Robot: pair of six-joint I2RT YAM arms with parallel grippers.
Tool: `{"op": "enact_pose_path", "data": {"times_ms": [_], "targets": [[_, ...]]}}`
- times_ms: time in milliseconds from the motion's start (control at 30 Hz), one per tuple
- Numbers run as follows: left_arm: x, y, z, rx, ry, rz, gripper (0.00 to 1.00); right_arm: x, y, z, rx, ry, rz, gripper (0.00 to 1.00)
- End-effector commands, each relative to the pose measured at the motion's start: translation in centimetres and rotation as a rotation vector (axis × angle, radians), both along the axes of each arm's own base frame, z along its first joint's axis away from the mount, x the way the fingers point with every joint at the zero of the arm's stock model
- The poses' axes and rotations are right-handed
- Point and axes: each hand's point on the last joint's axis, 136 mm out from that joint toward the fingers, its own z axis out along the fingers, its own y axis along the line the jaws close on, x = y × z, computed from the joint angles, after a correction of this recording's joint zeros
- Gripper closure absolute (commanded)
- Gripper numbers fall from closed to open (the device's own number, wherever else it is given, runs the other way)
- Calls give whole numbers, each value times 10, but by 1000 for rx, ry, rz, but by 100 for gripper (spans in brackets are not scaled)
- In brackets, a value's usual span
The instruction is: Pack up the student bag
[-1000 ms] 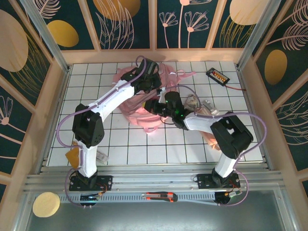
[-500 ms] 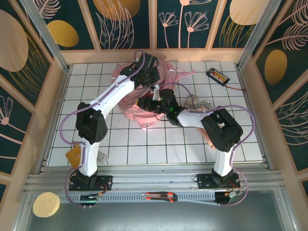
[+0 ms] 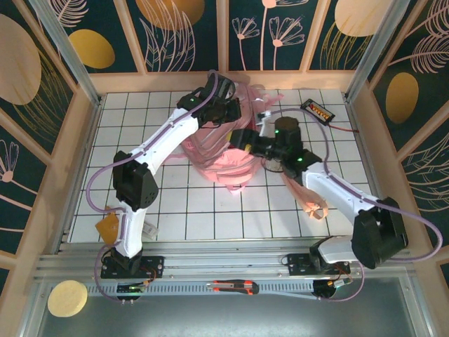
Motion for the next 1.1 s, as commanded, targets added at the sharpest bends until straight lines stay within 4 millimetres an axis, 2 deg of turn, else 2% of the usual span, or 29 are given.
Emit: {"op": "enact_pose_path", "data": {"times_ms": [0, 100, 167, 333, 433, 500, 700, 733, 767, 800, 867, 1000, 1067], "targets": [[4, -18, 61, -73, -181, -102, 100, 14, -34, -28, -80, 186, -114, 27], [2, -19, 64, -71, -189, -121, 100, 32, -47, -35, -104, 211, -148, 27], [1, -19, 65, -65, -192, -133, 100, 46, -46, -37, -69, 222, -147, 27], [-2, -22, 59, -57, -174, -165, 100, 81, -33, -31, -24, 201, -135, 29], [-3, -23, 57, -63, -170, -174, 100, 97, -25, -30, 3, 203, -125, 33], [-3, -24, 55, -68, -164, -178, 100, 104, -21, -30, 24, 207, -120, 42], [-2, -23, 55, -66, -164, -174, 100, 109, -16, -37, 40, 220, -123, 93], [-1, -23, 53, -65, -158, -173, 100, 108, -16, -37, 41, 219, -123, 100], [0, -22, 52, -64, -152, -175, 100, 107, -16, -39, 43, 223, -122, 100], [0, -21, 51, -63, -146, -173, 84, 107, -16, -38, 47, 224, -122, 100], [0, -15, 48, -25, -134, -165, 2, 106, -12, -35, 62, 225, -120, 100], [-11, 9, 47, 85, -146, -153, 1, 110, 0, -17, 87, 203, -112, 100], [-19, 32, 46, 153, -164, -108, 1, 115, 4, -3, 93, 181, -117, 100]]}}
